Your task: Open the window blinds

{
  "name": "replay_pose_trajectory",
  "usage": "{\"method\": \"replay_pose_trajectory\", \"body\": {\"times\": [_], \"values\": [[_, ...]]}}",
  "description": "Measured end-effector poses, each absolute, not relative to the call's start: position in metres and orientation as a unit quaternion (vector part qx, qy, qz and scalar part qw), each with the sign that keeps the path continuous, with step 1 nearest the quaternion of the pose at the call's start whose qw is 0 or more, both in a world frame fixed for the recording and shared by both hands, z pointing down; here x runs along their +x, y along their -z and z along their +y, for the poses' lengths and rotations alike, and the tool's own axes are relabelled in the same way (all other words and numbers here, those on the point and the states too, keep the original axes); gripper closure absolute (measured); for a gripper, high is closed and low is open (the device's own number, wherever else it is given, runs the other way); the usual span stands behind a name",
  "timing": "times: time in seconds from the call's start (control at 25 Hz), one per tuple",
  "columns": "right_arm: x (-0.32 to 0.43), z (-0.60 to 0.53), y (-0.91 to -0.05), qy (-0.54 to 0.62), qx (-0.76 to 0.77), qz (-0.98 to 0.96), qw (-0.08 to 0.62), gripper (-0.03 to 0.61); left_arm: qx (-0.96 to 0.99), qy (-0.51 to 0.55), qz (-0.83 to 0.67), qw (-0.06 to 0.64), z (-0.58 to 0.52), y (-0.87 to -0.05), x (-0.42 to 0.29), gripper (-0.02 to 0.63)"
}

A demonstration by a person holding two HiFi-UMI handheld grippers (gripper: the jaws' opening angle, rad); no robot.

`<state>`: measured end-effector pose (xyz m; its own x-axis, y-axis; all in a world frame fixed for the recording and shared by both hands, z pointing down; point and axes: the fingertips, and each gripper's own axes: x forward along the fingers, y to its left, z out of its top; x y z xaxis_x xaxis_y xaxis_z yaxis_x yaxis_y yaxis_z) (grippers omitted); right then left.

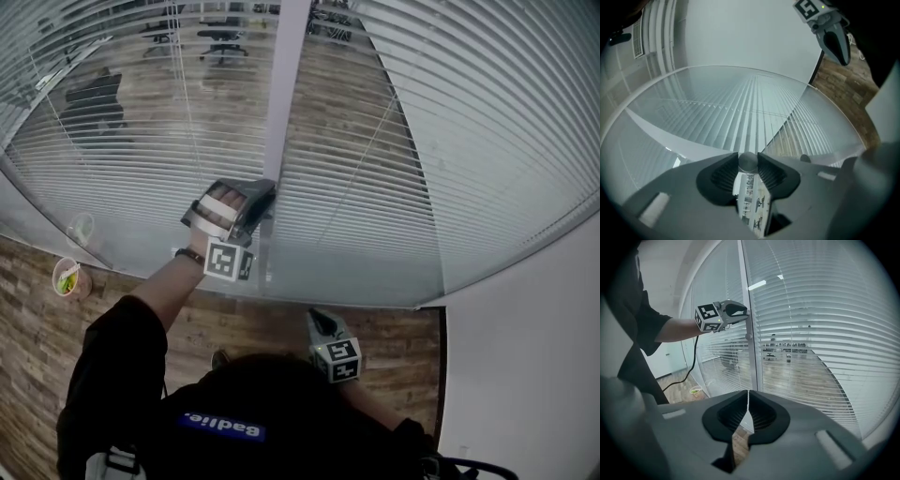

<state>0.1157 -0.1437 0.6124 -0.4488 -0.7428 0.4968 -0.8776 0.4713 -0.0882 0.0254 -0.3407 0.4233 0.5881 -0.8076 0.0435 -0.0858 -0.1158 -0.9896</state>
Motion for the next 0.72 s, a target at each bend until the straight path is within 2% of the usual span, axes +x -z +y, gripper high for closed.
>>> {"method": "replay_pose_trajectory", "body": {"times": [0.12,0.36,0.72], "values": [[0.1159,-0.1440,-0.6116,-0.171,0.487,-0.833,0.198,0.571,-0.686,0.305,0.336,0.569,-0.3415,-0.4229,0.0252,0.499],[0.1167,-0.1443,-0.6108,-0.169,0.489,-0.833,0.194,0.574,-0.731,0.256,0.391,0.497,-0.3430,-0.4182,0.0237,0.492],[0.1174,-0.1445,-0.6093,-0.164,0.489,-0.833,0.197,0.574,-0.755,0.213,0.434,0.443,-0.3448,-0.4154,0.0229,0.492]]}}
